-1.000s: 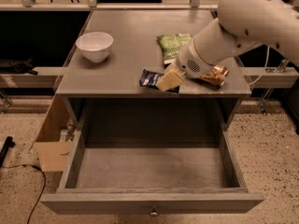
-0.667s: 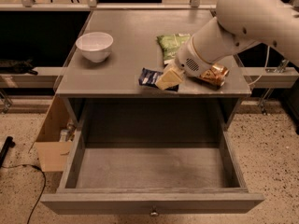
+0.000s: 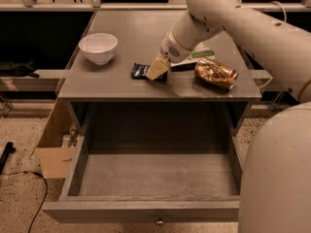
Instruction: Pick rxbar blueberry from top drawer and place on counter
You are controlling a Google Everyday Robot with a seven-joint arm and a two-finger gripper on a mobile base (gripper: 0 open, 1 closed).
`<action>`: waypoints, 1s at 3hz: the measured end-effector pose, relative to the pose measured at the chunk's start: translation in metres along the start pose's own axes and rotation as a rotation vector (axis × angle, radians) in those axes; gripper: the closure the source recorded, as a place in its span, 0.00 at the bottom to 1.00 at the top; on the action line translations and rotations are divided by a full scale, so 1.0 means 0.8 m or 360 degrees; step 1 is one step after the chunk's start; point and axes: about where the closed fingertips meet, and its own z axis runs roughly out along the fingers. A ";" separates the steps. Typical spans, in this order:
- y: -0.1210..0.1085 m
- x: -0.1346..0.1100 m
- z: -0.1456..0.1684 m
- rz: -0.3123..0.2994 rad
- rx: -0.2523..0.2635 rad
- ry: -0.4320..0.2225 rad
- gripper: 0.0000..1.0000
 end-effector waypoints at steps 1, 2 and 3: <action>-0.006 -0.012 -0.006 -0.0014 -0.0007 0.0021 1.00; -0.007 -0.016 -0.010 -0.0021 -0.0005 0.0019 1.00; -0.007 -0.016 -0.010 -0.0021 -0.0005 0.0019 0.86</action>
Offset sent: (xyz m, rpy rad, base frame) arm 0.0194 0.0052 0.0354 -0.0398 0.0016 0.0229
